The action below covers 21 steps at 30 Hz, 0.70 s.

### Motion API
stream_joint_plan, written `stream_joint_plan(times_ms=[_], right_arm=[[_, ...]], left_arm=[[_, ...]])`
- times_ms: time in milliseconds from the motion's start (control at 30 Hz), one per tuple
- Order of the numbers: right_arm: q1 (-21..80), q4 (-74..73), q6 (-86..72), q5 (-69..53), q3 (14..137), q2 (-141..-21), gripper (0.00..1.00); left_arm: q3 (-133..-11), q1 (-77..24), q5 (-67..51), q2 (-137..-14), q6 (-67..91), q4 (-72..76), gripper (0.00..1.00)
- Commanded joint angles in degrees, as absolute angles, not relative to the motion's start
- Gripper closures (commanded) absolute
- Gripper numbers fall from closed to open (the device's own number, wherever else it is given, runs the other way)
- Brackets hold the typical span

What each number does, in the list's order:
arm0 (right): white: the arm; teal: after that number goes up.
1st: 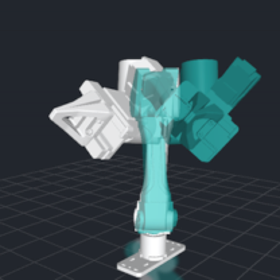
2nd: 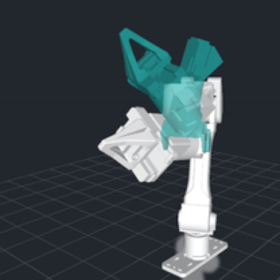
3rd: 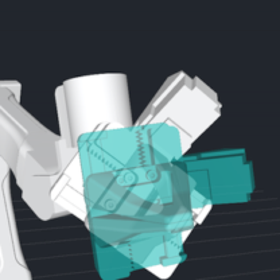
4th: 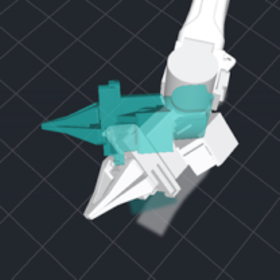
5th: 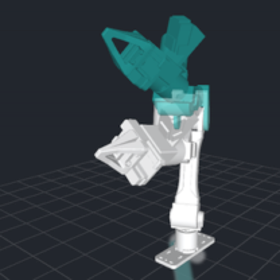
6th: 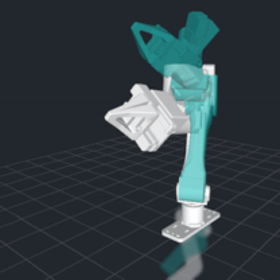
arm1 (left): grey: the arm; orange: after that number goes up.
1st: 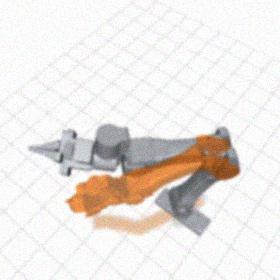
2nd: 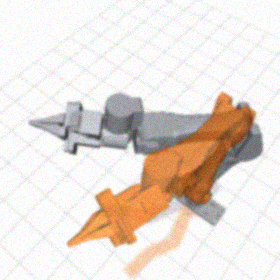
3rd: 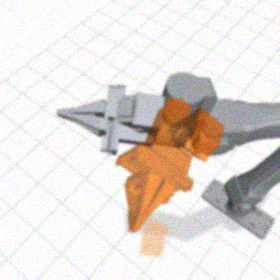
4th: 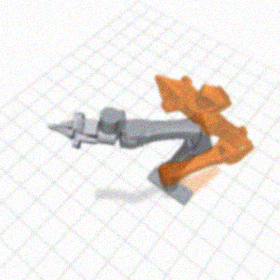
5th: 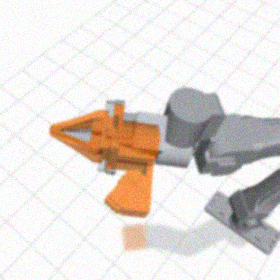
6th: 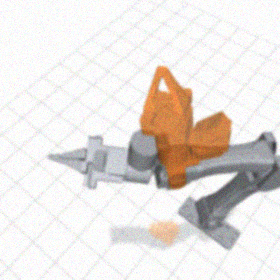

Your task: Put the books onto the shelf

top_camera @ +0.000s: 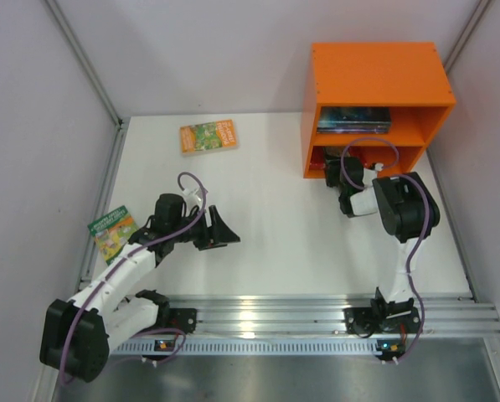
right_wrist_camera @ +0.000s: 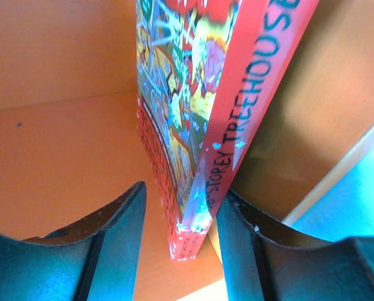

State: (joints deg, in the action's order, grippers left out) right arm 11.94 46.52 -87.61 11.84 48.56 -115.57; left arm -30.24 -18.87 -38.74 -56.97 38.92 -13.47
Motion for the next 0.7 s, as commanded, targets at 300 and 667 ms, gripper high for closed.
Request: stream_joint_plan(times_ms=[300,667], right_arm=[[12.39,37.9,-84.73,3.43,54.05,-113.29,0.52],[12.22,32.34,-82.0,0.35,56.52,-112.06,0.52]], left_arm=[[-29.53,-18.81,-38.41,-54.32,39.64,-12.48,0.29],[-30.85,-19.16,-37.53,-54.14,40.43,-13.27,0.29]])
